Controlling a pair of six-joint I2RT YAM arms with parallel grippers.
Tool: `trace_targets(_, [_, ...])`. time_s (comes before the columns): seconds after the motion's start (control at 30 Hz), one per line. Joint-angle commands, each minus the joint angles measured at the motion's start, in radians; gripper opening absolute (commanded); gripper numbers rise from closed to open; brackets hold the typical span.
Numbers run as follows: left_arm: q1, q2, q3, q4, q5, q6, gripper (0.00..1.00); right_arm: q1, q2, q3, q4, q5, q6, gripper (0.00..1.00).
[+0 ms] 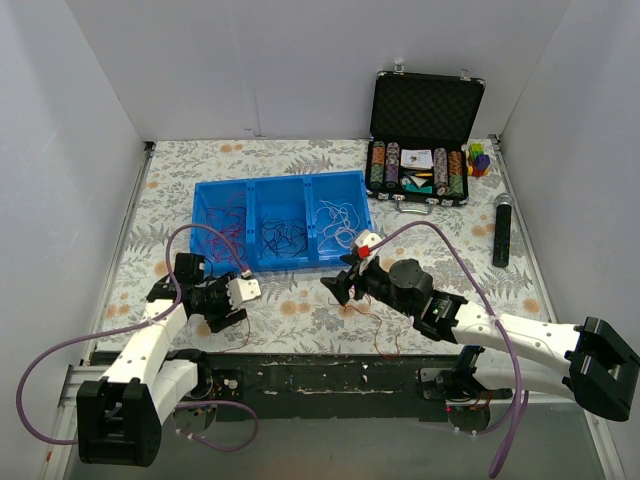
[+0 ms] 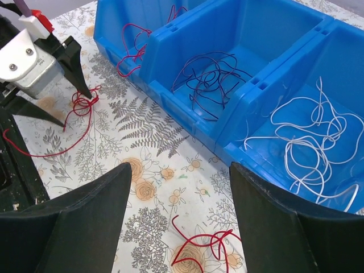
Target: Untangle the cables
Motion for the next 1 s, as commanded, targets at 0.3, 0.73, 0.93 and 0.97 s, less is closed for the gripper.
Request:
trace_targets(0.3, [0.000, -0.098, 0.043, 0.023, 0.053, -0.010, 0.00, -0.001, -0.042, 0.039, -0.008, -0.007, 0.001, 0.61])
trace_targets(0.73, [0.000, -0.207, 0.385, 0.169, 0.028, -0.286, 0.00, -0.001, -0.067, 0.010, 0.009, -0.014, 0.025, 0.49])
trace_targets(0.93, [0.000, -0.221, 0.333, 0.560, -0.177, -0.328, 0.00, -0.001, -0.087, -0.007, 0.011, -0.007, 0.031, 0.47])
trace_targets(0.97, [0.000, -0.209, 0.330, 0.588, -0.199, -0.320, 0.00, -0.001, -0.090, -0.009, 0.009, -0.006, 0.030, 0.47])
